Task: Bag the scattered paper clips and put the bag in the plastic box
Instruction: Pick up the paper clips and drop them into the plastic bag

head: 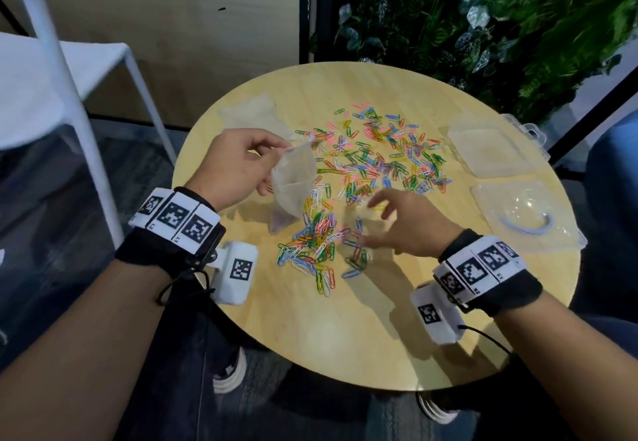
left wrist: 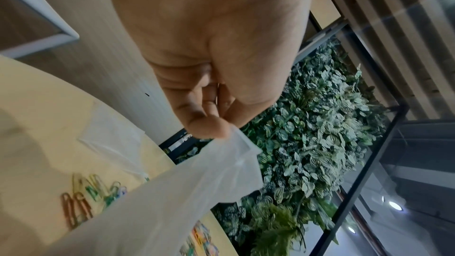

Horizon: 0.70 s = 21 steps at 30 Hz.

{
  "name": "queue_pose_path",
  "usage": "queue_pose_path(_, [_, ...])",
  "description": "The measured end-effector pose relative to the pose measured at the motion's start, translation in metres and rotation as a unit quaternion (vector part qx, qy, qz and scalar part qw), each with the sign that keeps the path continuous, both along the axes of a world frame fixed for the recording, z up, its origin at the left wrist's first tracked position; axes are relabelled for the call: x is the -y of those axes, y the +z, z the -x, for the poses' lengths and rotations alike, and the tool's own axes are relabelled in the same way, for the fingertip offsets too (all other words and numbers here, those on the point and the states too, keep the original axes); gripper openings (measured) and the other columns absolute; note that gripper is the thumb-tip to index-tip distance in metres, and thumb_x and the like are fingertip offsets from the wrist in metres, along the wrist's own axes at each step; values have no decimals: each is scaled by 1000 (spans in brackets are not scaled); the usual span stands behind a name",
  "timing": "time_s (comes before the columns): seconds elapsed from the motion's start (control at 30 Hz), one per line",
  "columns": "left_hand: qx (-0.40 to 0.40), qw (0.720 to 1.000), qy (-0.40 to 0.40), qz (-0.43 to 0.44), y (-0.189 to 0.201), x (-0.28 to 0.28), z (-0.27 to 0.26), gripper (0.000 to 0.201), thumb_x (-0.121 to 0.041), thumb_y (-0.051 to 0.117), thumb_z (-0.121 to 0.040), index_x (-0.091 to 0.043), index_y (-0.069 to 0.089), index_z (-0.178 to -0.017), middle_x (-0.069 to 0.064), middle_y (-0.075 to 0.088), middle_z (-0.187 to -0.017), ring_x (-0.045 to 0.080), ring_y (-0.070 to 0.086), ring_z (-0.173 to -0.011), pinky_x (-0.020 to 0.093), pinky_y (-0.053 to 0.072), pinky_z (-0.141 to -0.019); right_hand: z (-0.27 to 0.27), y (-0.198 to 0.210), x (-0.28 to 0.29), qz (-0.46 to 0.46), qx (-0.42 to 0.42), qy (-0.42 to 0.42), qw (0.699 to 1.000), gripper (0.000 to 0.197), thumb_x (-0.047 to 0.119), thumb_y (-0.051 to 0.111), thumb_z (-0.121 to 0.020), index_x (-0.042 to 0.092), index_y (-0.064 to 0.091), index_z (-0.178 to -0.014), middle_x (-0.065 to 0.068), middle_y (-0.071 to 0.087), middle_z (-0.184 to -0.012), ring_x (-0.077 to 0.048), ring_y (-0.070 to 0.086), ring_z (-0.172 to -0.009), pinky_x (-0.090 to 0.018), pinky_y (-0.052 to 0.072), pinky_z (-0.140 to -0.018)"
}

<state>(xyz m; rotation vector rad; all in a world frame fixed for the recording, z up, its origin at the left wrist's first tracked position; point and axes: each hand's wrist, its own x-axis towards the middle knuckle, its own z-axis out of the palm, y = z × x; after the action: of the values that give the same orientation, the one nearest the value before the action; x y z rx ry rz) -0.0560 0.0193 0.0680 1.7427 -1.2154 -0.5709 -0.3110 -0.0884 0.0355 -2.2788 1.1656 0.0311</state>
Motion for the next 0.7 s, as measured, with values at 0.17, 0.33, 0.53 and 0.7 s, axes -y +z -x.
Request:
queue_pose_path(0.17, [8,998,55,30,3,-17,-29,16,-8,61,-97,-16,74,-98,-9,57,-55,7,54,-35,20,48,-47,-4,-19,-20,12,-130,49,990,116,63,84,-48,16,36,-143,-6,41,-123,-28,50,-110,-33,44,-94])
queue_pose_path(0.33, [15,997,64,32,8,-24,-34,13,-10,62,-96,-12,75,-97,3,63,-68,7,56,-36,19,48,-48,-30,-36,-36,47,-41,84,994,112,61,85,-48,25,38,-143,-1,36,-108,-21,47,-95,-30,45,-87])
queue_pose_path(0.53, [9,998,58,8,10,-20,-28,13,-11,62,-96,-12,75,-98,4,63,-64,8,58,-37,19,49,-50,-46,-43,-45,119,30,120,985,44,32,74,-79,25,66,-121,-8,53,-105,-26,58,-90,-24,43,-79])
queue_pose_path(0.7, [11,999,30,-18,7,-13,-18,14,-11,62,-96,-13,76,-99,-1,64,-59,10,59,-38,15,47,-48,-44,-36,-36,141,-3,107,984,21,18,67,-84,23,77,-101,-5,71,-91,-22,63,-82,-21,43,-71])
